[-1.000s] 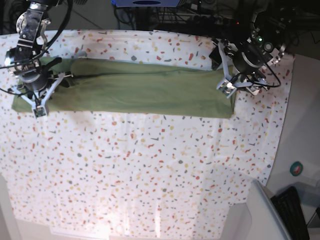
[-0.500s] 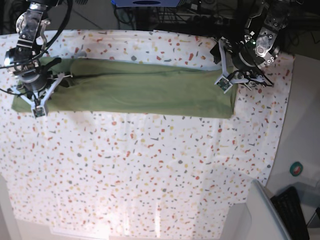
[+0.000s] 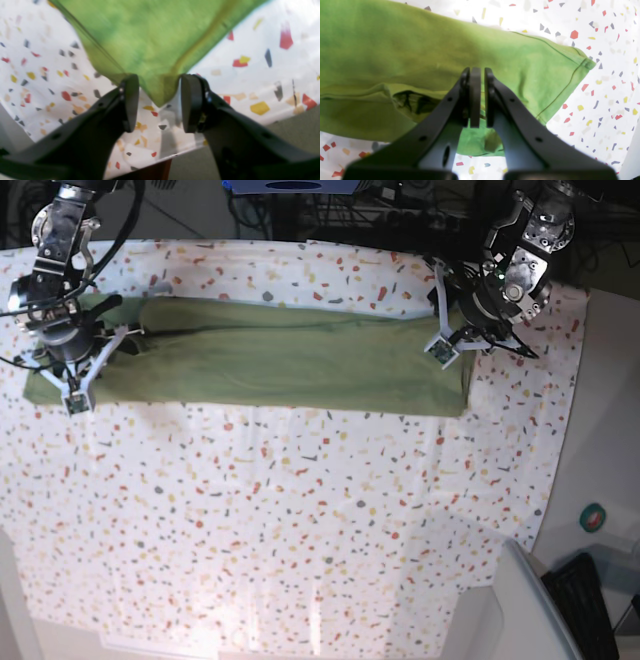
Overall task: Layout the t-shirt on the table in an organized manner, then fold the t-shirt properly
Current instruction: 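Pull the strip ends apart with both grippers to straighten it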
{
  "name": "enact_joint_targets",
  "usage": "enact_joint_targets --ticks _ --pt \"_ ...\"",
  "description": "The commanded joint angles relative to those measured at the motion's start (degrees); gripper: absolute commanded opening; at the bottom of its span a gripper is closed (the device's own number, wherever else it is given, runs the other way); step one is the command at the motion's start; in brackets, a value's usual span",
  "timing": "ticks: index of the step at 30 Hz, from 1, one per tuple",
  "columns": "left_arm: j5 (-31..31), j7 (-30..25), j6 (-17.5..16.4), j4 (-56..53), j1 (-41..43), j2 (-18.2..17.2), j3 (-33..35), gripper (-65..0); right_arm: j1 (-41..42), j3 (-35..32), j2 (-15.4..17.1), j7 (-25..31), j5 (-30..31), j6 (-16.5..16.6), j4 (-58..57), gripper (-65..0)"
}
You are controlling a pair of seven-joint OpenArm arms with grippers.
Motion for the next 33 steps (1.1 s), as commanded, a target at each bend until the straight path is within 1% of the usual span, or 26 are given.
enact_joint_targets --ticks 1,7,9,10,11,13,14,20,25,31,32,33 --pt "0.16 -0.55 0.08 1.16 -0.45 -0.48 -0.29 -35.9 0.34 0.09 0.40 0.74 0.22 -0.03 0.87 -61.4" --pt "0.34 -0.46 0.08 4.50 0.70 -0.66 -0.11 -26.5 0.34 0.09 0.40 0.74 0.22 -0.03 0.87 -61.4" --pt "0.69 -0.46 -0.10 4.15 0.61 -0.66 -0.11 -25.0 0.34 0.09 0.40 0.74 0.22 -0.03 0.87 -61.4" --pt "0.69 -0.46 -0.71 3.79 0.61 -0.66 -0.02 -25.2 0.43 0.09 0.40 0.74 0.22 -0.03 0.87 -61.4" --pt "0.69 -0.46 -2.12 3.27 0.43 -0.66 0.42 -25.2 0.43 0.09 0.40 0.74 0.22 -0.03 0.87 -61.4" --pt "0.78 -0.46 -6.25 3.09 0.34 -0.66 1.03 -25.2 0.60 0.09 0.40 0.74 0.22 -0.03 0.87 -61.4" --pt "0.78 -0.46 -7.22 3.09 0.34 -0.66 0.77 -25.3 0.60 0.09 0.40 0.74 0.22 -0.03 0.79 -61.4" --pt "0.78 -0.46 -7.48 3.00 -0.54 -0.66 0.77 -25.3 0.43 0.09 0.40 0.74 0.22 -0.03 0.79 -61.4" --pt "0.78 -0.55 -7.48 -0.34 -1.33 -0.66 0.68 -25.5 0.34 0.26 0.40 0.74 0.22 -0.03 0.79 -61.4" --pt "0.78 -0.55 -7.48 -0.95 -1.50 -0.57 0.59 -25.7 0.34 0.26 0.40 0.74 0.22 -0.03 0.79 -61.4" --pt "0.78 -0.55 -7.48 -0.86 -1.94 -0.48 0.68 -25.8 0.34 0.17 0.40 0.74 0.22 -0.03 0.79 -61.4" --pt "0.78 -0.55 -7.48 -0.95 -2.12 -0.48 0.68 -27.8 0.34 0.17 0.40 0.74 0.22 -0.03 0.79 -61.4"
